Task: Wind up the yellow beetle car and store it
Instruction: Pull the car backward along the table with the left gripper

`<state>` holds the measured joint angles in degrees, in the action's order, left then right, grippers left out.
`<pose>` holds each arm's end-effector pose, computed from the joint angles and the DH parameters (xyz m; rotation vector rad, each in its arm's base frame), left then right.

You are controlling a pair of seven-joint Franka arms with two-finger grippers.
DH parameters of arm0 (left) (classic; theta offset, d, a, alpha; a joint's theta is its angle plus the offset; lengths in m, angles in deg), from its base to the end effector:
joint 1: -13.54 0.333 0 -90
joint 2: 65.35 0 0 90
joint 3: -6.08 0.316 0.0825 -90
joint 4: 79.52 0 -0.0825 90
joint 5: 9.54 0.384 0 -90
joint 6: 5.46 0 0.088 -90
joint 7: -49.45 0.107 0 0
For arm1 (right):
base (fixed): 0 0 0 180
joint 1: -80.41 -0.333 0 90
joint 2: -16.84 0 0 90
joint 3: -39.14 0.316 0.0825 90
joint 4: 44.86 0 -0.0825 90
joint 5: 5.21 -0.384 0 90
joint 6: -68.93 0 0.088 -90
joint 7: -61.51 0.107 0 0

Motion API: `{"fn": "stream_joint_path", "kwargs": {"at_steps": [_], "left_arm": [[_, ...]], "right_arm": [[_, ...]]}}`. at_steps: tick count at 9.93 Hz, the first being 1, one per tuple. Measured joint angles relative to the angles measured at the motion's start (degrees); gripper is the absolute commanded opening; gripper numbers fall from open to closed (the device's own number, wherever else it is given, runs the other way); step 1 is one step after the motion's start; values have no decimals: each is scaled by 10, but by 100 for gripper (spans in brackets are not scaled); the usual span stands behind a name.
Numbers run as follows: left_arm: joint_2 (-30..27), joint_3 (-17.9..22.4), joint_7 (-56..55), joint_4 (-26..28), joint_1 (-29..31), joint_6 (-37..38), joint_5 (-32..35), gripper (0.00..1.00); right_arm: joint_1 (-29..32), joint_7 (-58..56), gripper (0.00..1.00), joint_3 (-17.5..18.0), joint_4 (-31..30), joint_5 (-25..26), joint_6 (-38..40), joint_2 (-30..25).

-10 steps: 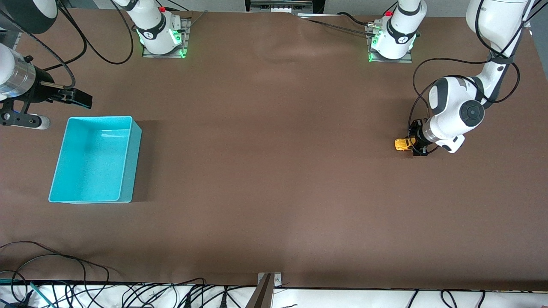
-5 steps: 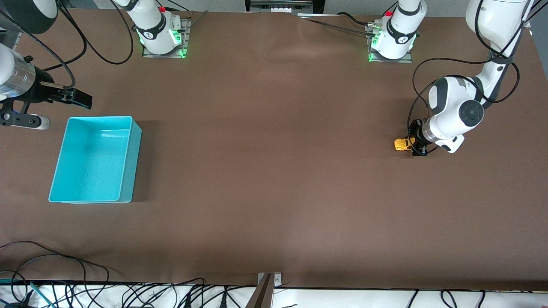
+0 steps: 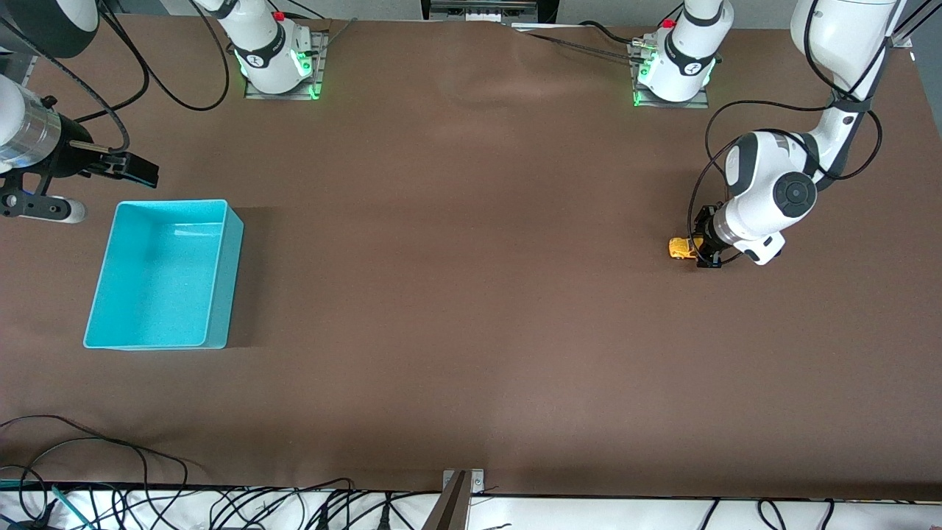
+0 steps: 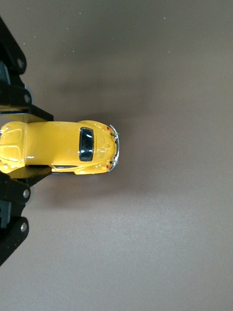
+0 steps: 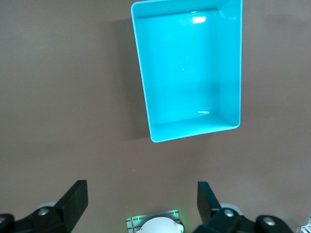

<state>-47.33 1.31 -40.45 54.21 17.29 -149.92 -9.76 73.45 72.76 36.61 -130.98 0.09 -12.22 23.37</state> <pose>0.5044 -0.0105 0.1920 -2.1835 -2.1535 0.1665 0.5692 0.0345 0.5805 2.9990 -0.1866 -0.2795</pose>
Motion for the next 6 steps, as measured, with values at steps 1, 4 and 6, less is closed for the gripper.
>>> {"fn": "stream_joint_path", "kwargs": {"at_steps": [1, 4, 6], "left_arm": [[0, 0, 4, 0, 0, 0, 0, 0], [1, 1, 14, 0, 3, 0, 0, 0], [1, 2, 35, 0, 18, -2, 0, 0]], "right_arm": [[0, 0, 100, 0, 0, 0, 0, 0], [0, 0, 100, 0, 0, 0, -5, 0], [0, 0, 100, 0, 0, 0, -6, 0]]}}
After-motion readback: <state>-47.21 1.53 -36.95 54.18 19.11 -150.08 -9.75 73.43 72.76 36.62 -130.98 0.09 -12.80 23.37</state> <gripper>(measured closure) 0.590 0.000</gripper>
